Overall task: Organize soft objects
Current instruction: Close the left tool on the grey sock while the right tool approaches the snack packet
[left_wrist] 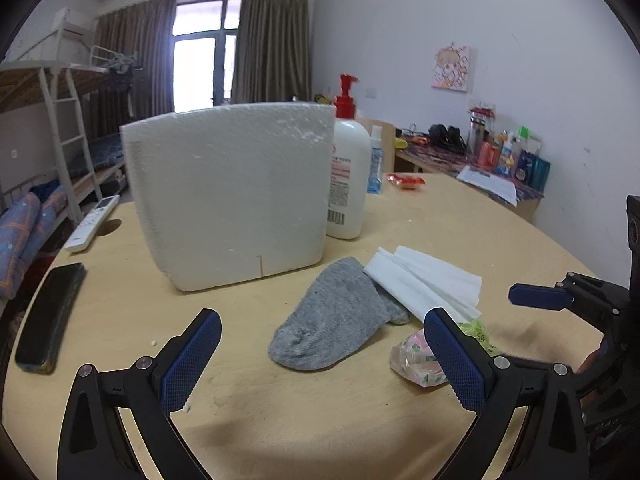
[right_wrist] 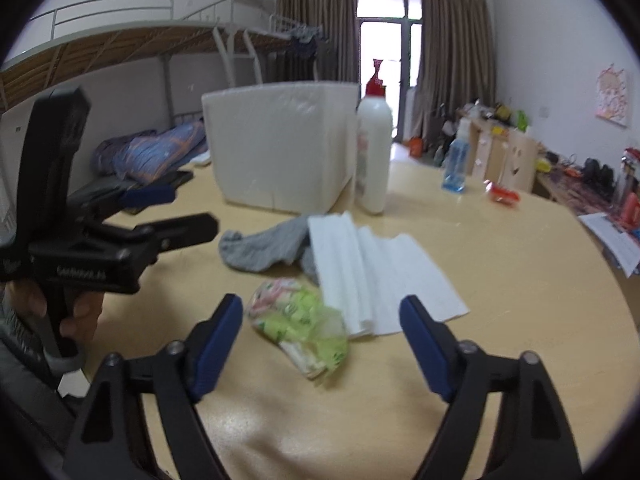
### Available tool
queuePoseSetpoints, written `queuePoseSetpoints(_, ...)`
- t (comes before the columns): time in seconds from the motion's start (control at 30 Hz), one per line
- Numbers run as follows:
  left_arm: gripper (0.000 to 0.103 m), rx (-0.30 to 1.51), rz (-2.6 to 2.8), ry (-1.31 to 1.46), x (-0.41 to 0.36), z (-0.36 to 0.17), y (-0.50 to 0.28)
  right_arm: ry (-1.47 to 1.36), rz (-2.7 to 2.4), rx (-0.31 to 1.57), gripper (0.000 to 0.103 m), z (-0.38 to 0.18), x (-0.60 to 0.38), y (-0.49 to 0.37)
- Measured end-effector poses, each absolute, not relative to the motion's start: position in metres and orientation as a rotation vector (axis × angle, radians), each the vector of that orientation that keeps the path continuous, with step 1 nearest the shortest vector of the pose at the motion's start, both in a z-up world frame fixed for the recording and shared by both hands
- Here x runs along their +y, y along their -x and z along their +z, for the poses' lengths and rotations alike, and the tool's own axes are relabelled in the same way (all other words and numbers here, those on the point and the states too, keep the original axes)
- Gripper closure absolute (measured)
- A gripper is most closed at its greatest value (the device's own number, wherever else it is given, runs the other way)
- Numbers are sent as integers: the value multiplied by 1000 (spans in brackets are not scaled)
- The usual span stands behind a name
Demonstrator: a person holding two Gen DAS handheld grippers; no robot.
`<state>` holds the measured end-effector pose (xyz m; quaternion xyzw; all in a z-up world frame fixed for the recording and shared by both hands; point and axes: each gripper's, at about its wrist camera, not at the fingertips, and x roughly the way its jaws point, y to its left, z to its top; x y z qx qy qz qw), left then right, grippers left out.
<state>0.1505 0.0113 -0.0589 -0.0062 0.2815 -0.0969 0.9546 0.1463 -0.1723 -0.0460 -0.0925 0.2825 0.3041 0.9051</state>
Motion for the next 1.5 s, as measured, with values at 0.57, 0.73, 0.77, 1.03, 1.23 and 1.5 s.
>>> queuePoseSetpoints(0.57, 38, 842, -271, 28, 10, -90, -201, 252, 715, 664, 55, -57, -154, -150)
queuePoseSetpoints(0.73, 49, 866, -288, 40, 10, -92, -203, 265, 774, 658, 56, -54, -152, -144)
queuePoseSetpoints(0.77, 50, 866, -285, 39, 10, -92, -203, 268, 789, 661, 56, -55, -151, -144)
queuePoseSetpoints(1.03, 82, 872, -275, 33, 10, -92, -204, 273, 780, 657, 56, -55, -151, -144)
queuePoseSetpoints(1.23, 91, 859, -291, 48, 13, -91, -200, 287, 791, 633, 56, -49, -149, -138)
queuePoseSetpoints(1.5, 92, 768, -298, 47, 21, -75, -184, 365, 793, 624, 56, -50, -132, -141)
